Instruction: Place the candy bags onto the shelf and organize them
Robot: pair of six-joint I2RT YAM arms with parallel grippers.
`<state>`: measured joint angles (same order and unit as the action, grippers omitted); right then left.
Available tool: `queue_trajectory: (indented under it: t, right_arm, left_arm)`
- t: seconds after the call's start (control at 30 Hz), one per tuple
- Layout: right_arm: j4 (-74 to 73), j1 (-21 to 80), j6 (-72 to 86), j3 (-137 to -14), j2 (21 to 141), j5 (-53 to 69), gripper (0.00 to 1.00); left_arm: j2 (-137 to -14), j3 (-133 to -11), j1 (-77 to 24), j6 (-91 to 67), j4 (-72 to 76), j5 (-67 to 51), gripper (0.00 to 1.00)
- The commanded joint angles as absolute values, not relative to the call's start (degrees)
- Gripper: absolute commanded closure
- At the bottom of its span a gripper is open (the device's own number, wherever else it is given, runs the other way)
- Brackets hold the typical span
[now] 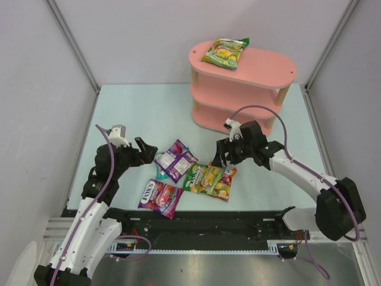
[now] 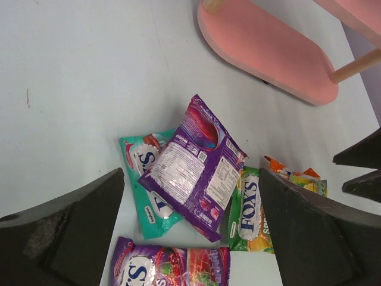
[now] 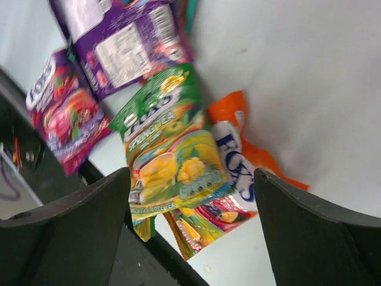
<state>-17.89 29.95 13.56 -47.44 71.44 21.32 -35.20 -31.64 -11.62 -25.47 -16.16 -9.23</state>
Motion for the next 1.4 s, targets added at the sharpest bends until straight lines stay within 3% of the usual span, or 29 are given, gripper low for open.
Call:
queue_trajectory:
  t: [0.0,0.47,0.67,0.83,1.07,1.2,1.3,1.33,1.37]
  right_arm:
    - [-19.77,33.13,4.93,-53.7,75.93,32.0,0.13]
    - [-27.86,41.66,-2.2,-60.55,88.24,15.83,0.24]
    - [-28.74,41.75,-2.28,-61.17,92.11,16.35,0.27]
    - [-28.92,42.36,-1.85,-61.17,93.69,9.59,0.28]
    - [-29.27,42.36,-1.32,-61.26,95.1,13.0,0.32]
    - [-29.71,42.36,-0.62,-61.17,94.92,17.65,0.47]
    - [-30.41,42.36,-0.26,-61.26,94.75,22.84,0.64]
    - [-30.58,42.36,-0.26,-61.17,94.83,23.81,0.8]
    - [-30.76,42.36,0.87,-61.17,94.92,25.21,0.9]
  left_arm:
    - [-34.37,-31.29,-11.87,-26.19,-16.08,-9.58,0.0]
    - [-34.72,-30.76,-11.87,-26.54,-15.56,-10.2,0.0]
    - [-34.54,-30.67,-11.87,-26.63,-15.73,-10.19,0.0]
    - [-34.45,-30.41,-11.87,-26.72,-15.47,-10.46,0.0]
    - [-34.54,-30.41,-11.87,-26.72,-15.38,-10.46,0.0]
    - [-34.37,-30.41,-11.87,-26.72,-15.47,-10.46,0.0]
    - [-34.28,-30.32,-11.87,-26.72,-15.56,-10.37,0.0]
    - [-34.36,-30.41,-11.87,-26.72,-15.56,-10.46,0.0]
    - [-34.28,-30.41,-11.87,-26.72,-15.47,-10.46,0.0]
